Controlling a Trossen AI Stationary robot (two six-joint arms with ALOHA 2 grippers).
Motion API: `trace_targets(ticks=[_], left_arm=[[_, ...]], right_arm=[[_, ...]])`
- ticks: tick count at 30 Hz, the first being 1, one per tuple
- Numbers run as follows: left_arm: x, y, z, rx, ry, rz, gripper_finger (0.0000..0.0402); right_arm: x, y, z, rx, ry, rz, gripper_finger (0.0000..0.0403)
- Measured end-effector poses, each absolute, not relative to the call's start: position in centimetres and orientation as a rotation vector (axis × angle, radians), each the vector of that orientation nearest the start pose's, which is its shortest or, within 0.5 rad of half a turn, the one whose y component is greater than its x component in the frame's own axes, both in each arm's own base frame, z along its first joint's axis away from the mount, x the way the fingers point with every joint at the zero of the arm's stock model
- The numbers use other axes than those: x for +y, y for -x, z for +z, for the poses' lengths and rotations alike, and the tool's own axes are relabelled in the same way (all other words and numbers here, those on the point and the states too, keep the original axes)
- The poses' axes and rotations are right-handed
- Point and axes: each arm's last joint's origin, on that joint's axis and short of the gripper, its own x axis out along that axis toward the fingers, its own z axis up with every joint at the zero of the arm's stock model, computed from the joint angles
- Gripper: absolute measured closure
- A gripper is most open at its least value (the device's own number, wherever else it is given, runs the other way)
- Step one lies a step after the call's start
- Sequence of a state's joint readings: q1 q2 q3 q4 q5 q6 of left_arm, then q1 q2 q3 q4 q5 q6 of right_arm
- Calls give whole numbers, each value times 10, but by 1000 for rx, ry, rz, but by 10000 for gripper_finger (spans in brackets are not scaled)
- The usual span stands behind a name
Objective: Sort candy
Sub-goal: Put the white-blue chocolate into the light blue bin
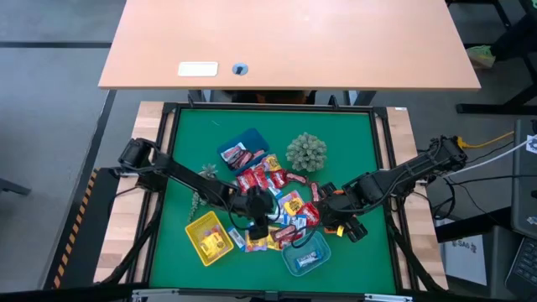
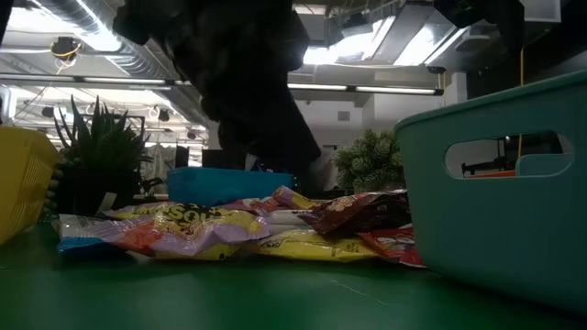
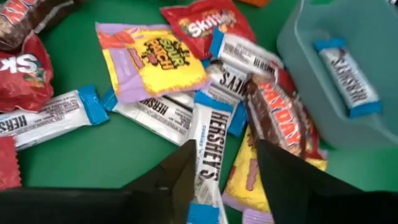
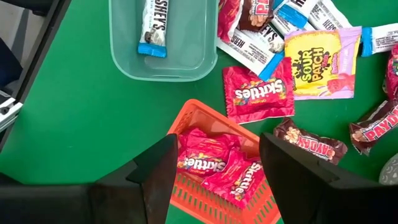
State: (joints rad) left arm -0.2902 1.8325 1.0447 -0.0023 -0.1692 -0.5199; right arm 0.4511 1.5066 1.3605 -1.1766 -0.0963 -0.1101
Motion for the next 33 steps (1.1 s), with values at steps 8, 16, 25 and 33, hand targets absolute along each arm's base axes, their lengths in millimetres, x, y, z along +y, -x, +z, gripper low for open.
trace_targets(ticks=[8, 16, 25, 33], left_arm=[[-102, -361, 137, 816, 191, 84, 170], [-102, -364, 128, 819, 104, 71, 168], [-103, -365, 121, 831, 71, 47, 179], [-105, -366, 115, 827, 64, 58, 199]], right_arm=[[124, -249, 297, 1291, 327, 538, 175], [124, -249, 297, 1287, 326, 538, 175], [124, -250, 297, 1283, 326, 538, 175], [124, -249, 297, 1287, 326, 539, 175]])
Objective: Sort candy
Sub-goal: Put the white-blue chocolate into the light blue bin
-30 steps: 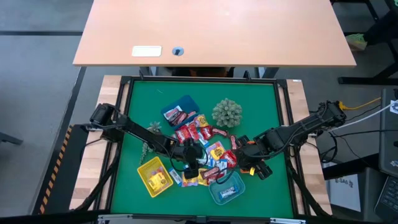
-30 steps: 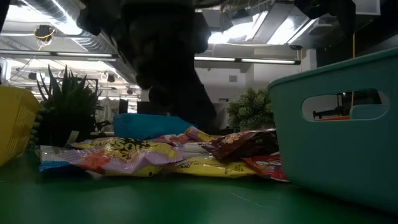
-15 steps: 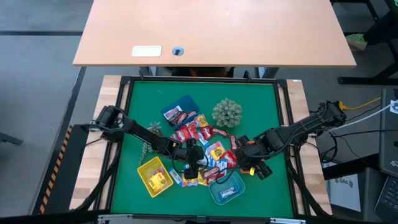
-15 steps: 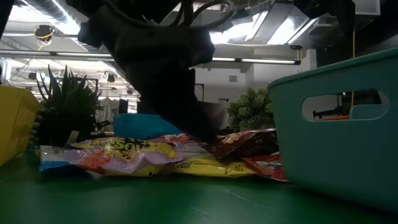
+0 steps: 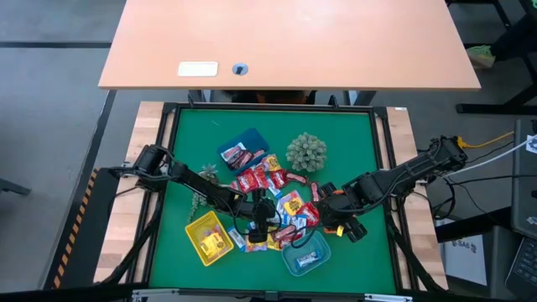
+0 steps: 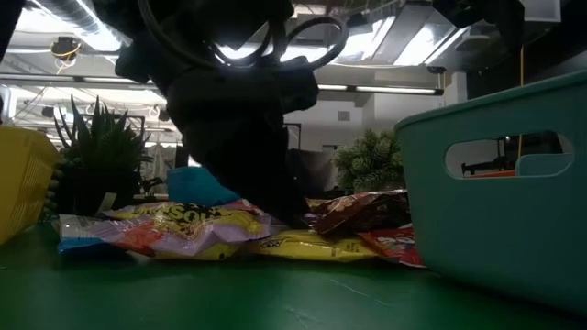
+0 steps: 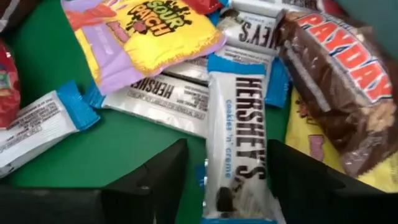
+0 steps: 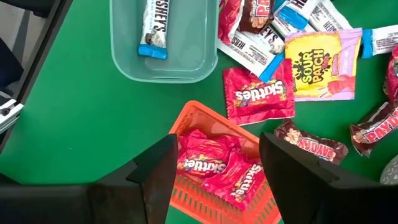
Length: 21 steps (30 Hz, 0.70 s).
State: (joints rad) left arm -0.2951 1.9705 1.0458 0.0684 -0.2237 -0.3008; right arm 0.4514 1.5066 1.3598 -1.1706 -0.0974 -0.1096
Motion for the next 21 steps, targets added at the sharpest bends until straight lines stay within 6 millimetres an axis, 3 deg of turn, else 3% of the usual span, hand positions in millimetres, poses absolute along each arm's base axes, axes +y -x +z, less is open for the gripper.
trace_targets(ticks=[14, 21], left_arm=[[-105, -367, 116, 813, 75, 51, 297], [-106, -369, 120, 807, 135, 52, 309]], right_arm=[[124, -249, 297, 1288, 323, 536, 175], [124, -249, 297, 1287, 323, 536, 175]])
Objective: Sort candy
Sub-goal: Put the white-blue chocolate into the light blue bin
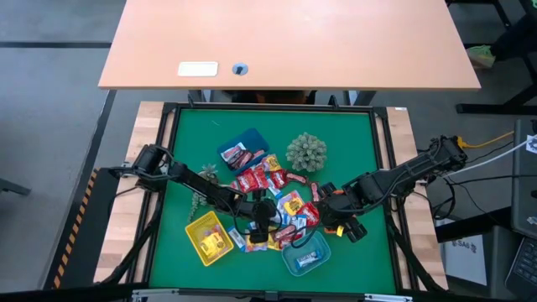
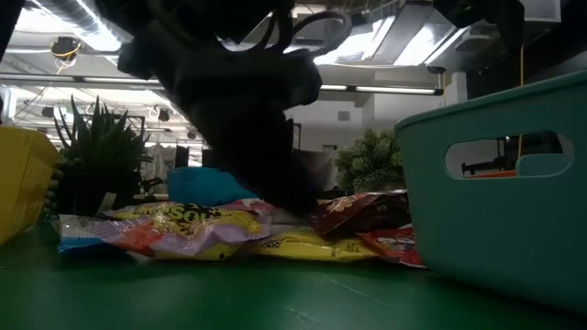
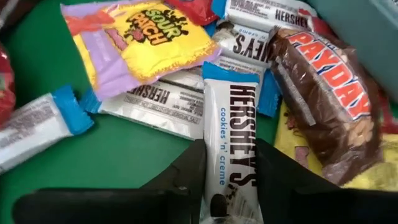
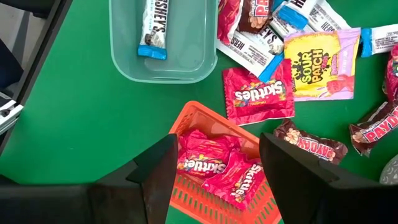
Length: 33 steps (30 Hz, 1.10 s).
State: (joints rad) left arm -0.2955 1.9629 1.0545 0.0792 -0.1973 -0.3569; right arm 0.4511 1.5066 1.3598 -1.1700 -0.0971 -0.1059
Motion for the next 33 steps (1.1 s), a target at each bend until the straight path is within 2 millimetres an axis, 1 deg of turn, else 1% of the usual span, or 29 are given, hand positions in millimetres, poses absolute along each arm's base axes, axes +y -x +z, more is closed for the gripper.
trace_targets(ticks=[5, 11, 18, 22, 25, 28, 31, 33], left_arm=[[-110, -378, 131, 775, 166, 17, 309], [-115, -391, 151, 716, 196, -26, 309], [-124, -411, 186, 632, 258, -158, 309], [-128, -420, 206, 577, 279, -207, 309], [-130, -424, 217, 551, 297, -244, 307], [-134, -427, 228, 529, 370, -305, 305], [-144, -426, 234, 500, 454, -391, 305], [-155, -423, 236, 487, 456, -426, 305]], right_arm=[[124, -249, 297, 1287, 323, 536, 175], [124, -249, 297, 1288, 323, 536, 175], [124, -249, 297, 1287, 323, 536, 175], [124, -249, 297, 1286, 325, 538, 175], [124, -249, 297, 1286, 325, 538, 175], [124, -249, 297, 1286, 325, 538, 175], [124, -249, 297, 1286, 326, 538, 175], [124, -249, 297, 1286, 326, 539, 175]])
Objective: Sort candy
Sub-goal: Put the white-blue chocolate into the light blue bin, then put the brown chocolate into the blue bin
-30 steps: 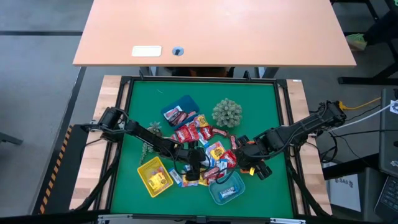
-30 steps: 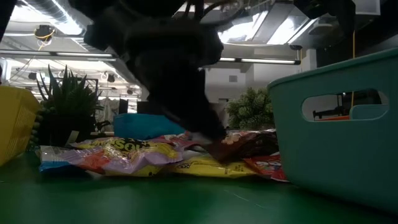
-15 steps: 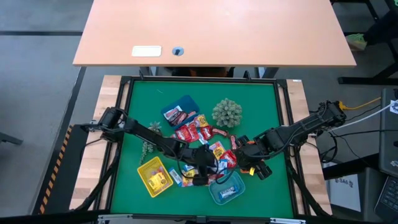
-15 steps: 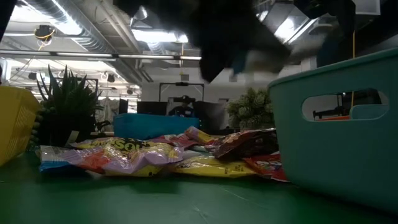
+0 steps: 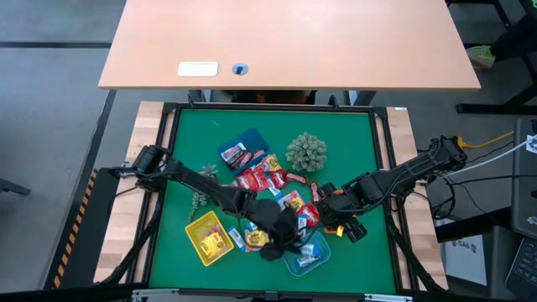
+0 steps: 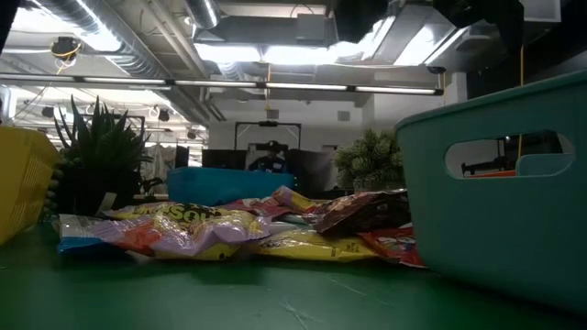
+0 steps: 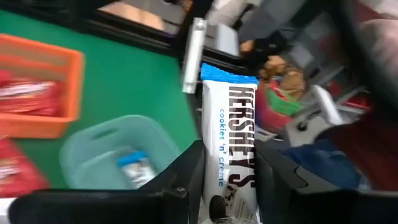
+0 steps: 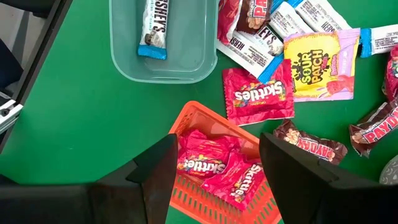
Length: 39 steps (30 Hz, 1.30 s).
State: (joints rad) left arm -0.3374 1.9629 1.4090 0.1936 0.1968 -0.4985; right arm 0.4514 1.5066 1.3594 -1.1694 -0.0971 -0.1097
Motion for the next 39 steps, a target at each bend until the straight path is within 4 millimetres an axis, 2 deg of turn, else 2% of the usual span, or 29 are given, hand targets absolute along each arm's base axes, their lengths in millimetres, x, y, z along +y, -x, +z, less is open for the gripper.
trace_targets(ticks=[4, 13, 22, 32, 39], left_arm=[[-169, -418, 236, 470, 428, -387, 302], [-175, -426, 216, 456, 429, -348, 285], [-170, -431, 210, 453, 482, -325, 281], [-167, -431, 208, 468, 478, -297, 213], [-157, -434, 207, 470, 393, -306, 208]], right_arm=[[124, -249, 297, 1286, 326, 538, 175], [124, -250, 297, 1280, 325, 539, 175], [125, -251, 297, 1267, 323, 540, 175], [125, -251, 297, 1267, 324, 541, 175], [123, -252, 297, 1259, 367, 484, 175]])
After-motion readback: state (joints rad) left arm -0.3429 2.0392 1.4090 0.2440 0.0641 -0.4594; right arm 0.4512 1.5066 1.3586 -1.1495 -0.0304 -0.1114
